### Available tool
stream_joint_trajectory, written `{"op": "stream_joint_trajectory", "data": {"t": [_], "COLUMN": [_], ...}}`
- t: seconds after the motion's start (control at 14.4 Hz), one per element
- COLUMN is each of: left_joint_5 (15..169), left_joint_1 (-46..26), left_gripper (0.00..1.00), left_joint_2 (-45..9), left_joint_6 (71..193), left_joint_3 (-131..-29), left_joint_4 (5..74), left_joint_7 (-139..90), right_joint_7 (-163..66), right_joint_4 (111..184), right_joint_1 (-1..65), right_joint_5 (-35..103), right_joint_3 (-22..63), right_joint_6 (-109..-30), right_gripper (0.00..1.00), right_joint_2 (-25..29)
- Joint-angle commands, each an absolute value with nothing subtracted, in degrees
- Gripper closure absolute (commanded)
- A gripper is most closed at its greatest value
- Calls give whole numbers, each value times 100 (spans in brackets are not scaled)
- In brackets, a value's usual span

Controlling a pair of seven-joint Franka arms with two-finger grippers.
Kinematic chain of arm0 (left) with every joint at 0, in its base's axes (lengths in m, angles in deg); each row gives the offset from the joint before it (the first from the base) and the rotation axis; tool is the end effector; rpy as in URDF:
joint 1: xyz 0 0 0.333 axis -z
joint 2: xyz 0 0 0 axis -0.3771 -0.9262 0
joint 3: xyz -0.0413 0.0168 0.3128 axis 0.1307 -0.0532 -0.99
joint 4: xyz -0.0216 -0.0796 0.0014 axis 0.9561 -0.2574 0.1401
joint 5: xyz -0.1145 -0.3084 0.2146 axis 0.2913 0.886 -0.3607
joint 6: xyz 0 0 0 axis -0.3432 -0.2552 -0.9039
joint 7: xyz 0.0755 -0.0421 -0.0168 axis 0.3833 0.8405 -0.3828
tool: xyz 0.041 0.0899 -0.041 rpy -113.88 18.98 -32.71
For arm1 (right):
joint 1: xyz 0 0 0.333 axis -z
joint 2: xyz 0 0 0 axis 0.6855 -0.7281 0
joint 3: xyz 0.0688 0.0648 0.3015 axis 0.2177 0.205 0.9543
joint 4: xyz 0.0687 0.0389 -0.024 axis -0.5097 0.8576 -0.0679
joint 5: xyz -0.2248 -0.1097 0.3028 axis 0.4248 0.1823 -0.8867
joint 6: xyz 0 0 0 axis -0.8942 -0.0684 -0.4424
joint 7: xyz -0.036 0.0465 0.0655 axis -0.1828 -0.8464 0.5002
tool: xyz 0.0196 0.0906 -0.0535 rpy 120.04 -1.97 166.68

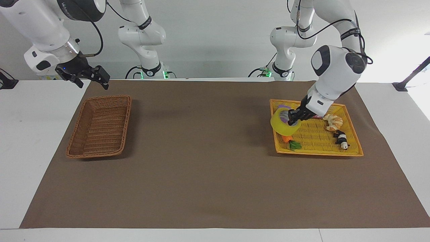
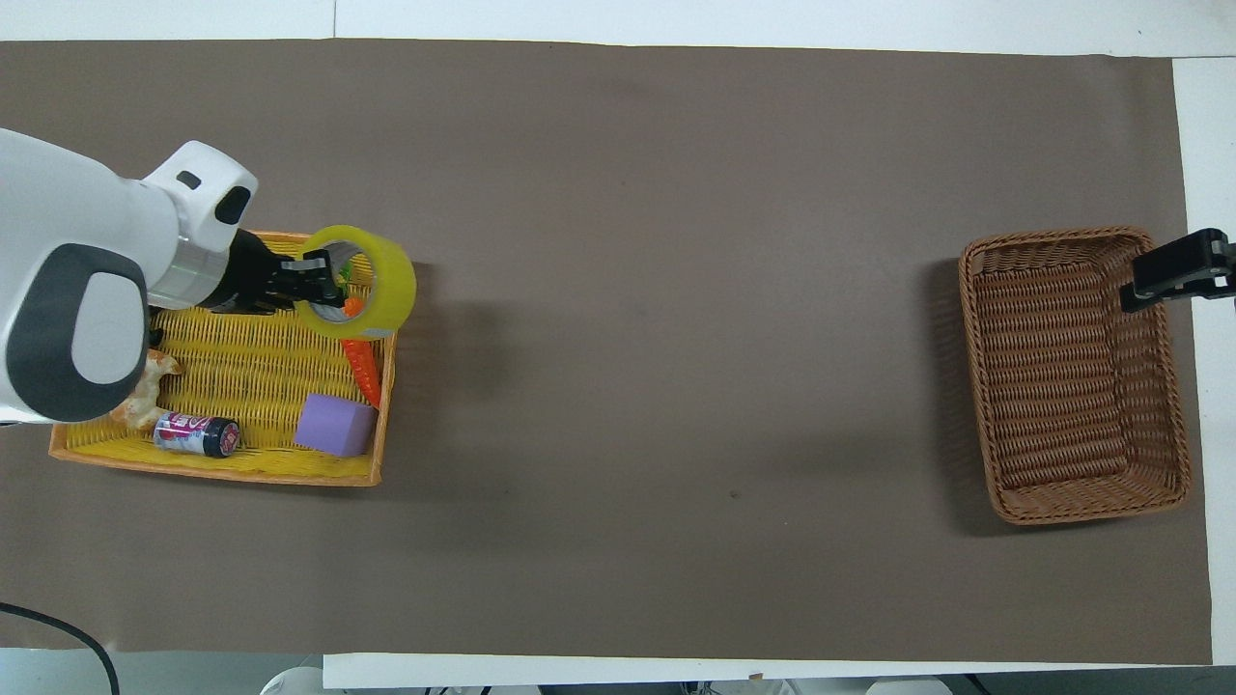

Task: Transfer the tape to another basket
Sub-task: 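Lift the tape roll with the left gripper and carry it toward the table center, then hold the tape with the left gripper while the right gripper reaches it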

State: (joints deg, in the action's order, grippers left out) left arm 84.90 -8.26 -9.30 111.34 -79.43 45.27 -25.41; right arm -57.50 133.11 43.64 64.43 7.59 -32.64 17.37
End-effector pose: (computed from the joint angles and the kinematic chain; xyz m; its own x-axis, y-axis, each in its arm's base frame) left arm 0.5310 -0.1842 0.4498 0.9902 0.1168 -0.0771 0.1332 -0.9551 0.2646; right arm 0.5329 -0.0546 0.6197 0.9823 -0.1096 -0.1519 -0.1115 -0.9938 -0.0036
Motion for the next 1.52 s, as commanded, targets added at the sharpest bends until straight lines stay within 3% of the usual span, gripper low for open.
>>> {"op": "stream_joint_trajectory", "data": {"t": [0.0, 0.42, 0.69, 0.9, 1.25, 1.46], "left_joint_5": [8697, 8688, 8688, 8697, 8714, 8714], "left_joint_1": [-205, 500, 544, 606, 623, 667], "left_gripper": [100, 100, 100, 100, 100, 100], "left_joint_2": [-1066, -1093, -1093, -1259, -1233, -1225], "left_joint_6": [11360, 11299, 11325, 11404, 11369, 11334], "left_joint_3": [-8043, -8043, -8034, -8034, -8017, -8017], "left_joint_4": [4226, 4102, 4041, 3761, 3672, 3680], "left_joint_7": [-3223, -3796, -3814, -3788, -3806, -3806], "right_joint_7": [-5638, -5368, -4172, -3926, -3178, -2898], "right_joint_4": [13363, 13372, 13669, 14337, 15013, 15401], "right_joint_1": [4450, 4538, 4793, 4855, 4460, 3575], "right_joint_5": [6462, 6393, 4840, 3120, 842, -126], "right_joint_3": [786, 794, 777, 768, 812, 812], "right_joint_6": [-3230, -3230, -3537, -3607, -4441, -5249], "right_gripper": [1, 1, 1, 0, 0, 0], "right_joint_2": [1775, 1775, 1845, 1951, 1547, 1485]}}
